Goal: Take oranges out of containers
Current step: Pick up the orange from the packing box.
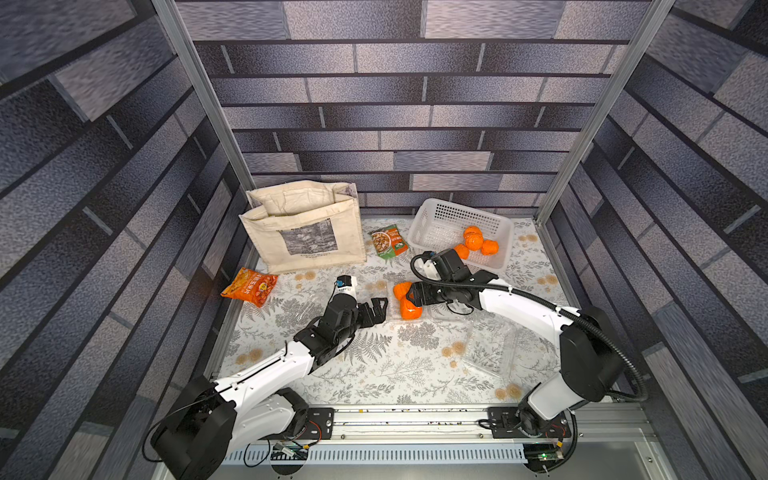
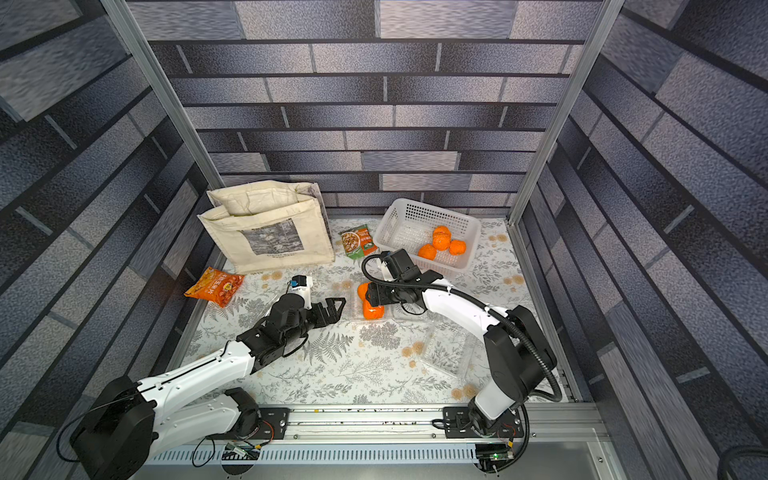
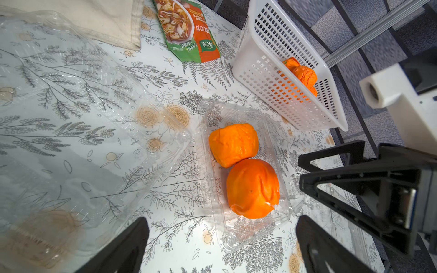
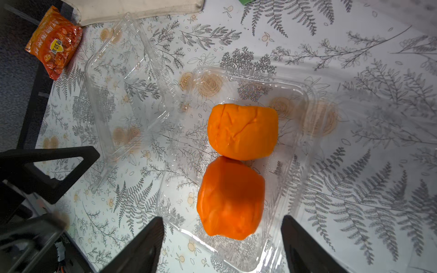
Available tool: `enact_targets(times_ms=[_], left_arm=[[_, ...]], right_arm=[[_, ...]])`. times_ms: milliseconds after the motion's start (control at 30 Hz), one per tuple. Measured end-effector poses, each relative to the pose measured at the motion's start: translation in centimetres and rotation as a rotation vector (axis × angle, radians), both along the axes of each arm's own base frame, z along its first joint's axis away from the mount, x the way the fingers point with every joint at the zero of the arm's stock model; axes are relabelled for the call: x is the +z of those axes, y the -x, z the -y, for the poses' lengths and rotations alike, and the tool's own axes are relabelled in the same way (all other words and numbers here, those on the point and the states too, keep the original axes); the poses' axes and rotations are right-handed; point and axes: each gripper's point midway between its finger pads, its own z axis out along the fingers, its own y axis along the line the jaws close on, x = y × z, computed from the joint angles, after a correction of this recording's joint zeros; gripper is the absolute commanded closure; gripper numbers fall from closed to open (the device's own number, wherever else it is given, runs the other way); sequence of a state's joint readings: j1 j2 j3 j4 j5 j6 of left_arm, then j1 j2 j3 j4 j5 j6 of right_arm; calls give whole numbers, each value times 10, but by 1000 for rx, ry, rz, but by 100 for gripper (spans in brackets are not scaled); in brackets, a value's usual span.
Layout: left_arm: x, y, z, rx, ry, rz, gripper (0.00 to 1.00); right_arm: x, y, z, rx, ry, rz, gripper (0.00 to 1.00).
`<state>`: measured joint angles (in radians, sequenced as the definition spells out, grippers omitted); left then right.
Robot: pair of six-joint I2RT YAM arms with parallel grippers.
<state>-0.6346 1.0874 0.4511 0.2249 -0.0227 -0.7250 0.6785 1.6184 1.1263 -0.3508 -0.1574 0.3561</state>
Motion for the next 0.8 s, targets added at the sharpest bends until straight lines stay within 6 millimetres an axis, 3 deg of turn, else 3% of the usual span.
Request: enact_targets(times_ms=[400,633,800], left_arm=[[-15,-6,8,-5,12,-32,0],[-11,-8,11,-5,27,-19,0],[-9,-9,11,-4,32,-11,0]], right_arm=[[-39,9,-13,64,135,-47,21],[-54,12,-17,92,221,-54,22],[-67,12,-13,79,257,-72,32]])
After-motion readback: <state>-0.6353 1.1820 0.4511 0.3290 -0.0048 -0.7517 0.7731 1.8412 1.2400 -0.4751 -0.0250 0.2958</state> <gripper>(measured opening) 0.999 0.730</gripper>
